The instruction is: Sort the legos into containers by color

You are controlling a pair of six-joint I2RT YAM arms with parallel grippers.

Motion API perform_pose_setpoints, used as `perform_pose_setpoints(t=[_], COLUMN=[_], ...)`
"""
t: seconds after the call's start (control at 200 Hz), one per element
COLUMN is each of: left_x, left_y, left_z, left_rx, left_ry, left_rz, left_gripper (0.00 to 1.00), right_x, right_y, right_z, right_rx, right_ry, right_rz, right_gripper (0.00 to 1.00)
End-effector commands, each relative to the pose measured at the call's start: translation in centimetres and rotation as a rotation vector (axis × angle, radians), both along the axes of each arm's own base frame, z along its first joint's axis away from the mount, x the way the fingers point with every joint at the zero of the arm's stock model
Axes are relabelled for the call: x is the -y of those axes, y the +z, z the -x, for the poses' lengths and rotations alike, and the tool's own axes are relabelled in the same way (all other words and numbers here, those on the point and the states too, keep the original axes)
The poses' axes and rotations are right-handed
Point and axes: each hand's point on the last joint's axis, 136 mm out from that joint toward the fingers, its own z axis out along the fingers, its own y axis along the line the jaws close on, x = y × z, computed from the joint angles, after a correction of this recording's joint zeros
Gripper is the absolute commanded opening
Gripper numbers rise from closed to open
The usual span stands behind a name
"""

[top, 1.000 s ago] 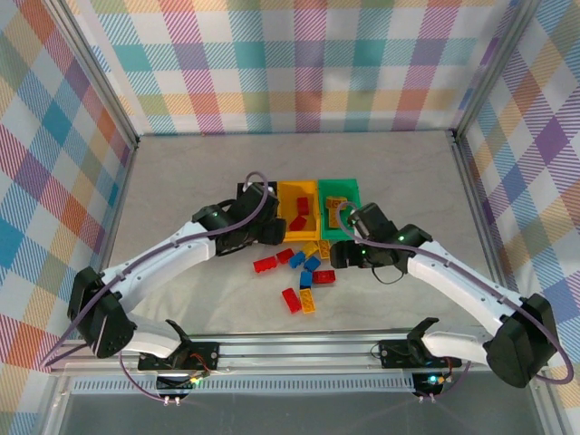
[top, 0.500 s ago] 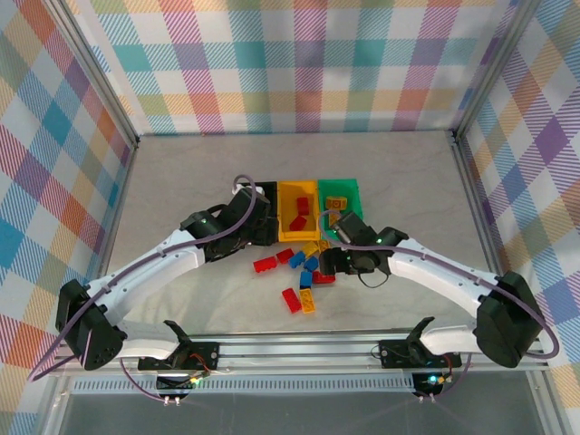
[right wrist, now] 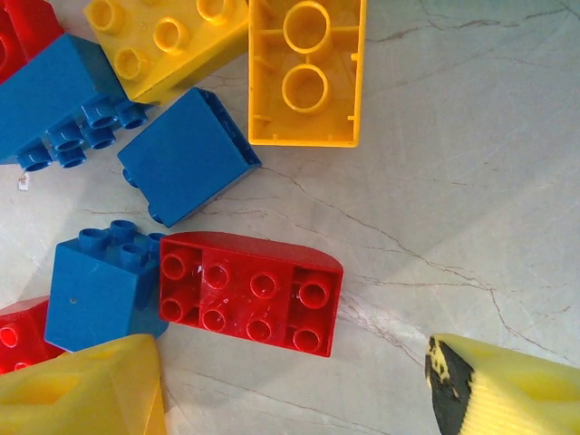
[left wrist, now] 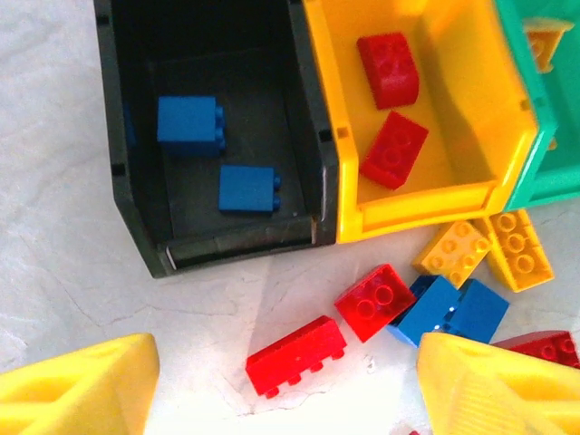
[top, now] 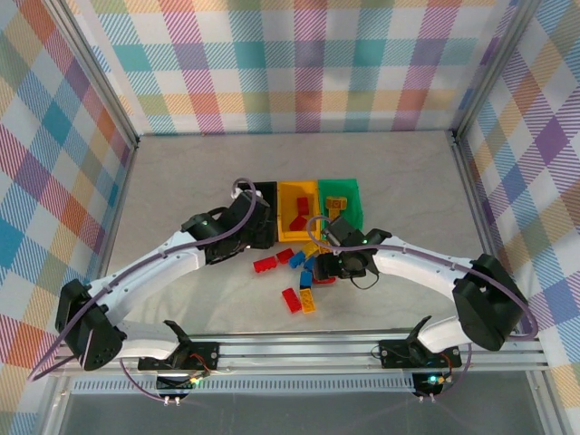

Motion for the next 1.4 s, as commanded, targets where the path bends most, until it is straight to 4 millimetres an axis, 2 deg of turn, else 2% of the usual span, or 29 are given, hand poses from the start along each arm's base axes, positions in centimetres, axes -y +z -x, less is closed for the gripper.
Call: perform_pose_setpoints(t=[0.0, 0.2, 0.36, 0.67, 1.0, 1.14, 1.245, 1.395], left_x=[-0.7, -0.5, 0.0, 1.2, 1.9, 1.6, 1.4, 1.3], left_y=[-4.0, -7.3, -9.4, -12.4, -14.6, -14.9, -14.8, -14.8], left_z=[1.6, 3.1, 3.8, 2.9, 2.8, 3.0, 3.1, 3.3], left_rx=[-0.124, -0.220, -0.276, -0.308, -0.365, -0.373, -0.372, -0.378], left_ry=[-0.001, -0.024, -0.056, -0.098, -0.125, -0.117, -0.113, -0.115], left_rz=[-0.050, -0.048, -0.049, -0.081, -0.118, -0.121, -0.128, -0.133], left_gripper=[0.72, 0.68, 0.66, 0.67, 0.64, 0.56, 0.41, 0.26], right_x=[-0.8, -1.1, -1.1, -0.6, 0.6, 0.9, 1.0, 1.1], right_y=[1.1, 0.7, 1.2, 3.6, 4.2, 4.3, 4.4, 4.5], right_z=[-0.4, -0.2, -0.4, -0.7, -0.7, -0.8, -0.9, -1.0], right_rx=[0.024, -0.002, 0.008, 0.043, 0.056, 0.063, 0.066, 0.070], right_ry=[0.024, 0.044, 0.044, 0.035, 0.014, 0.006, 0.006, 0.002], right_rz=[-0.030, -0.020, -0.022, -0.078, -0.078, -0.078, -0.077, -0.077], right_gripper=[0.78, 0.76, 0.76, 0.76, 0.77, 0.77, 0.77, 0.77])
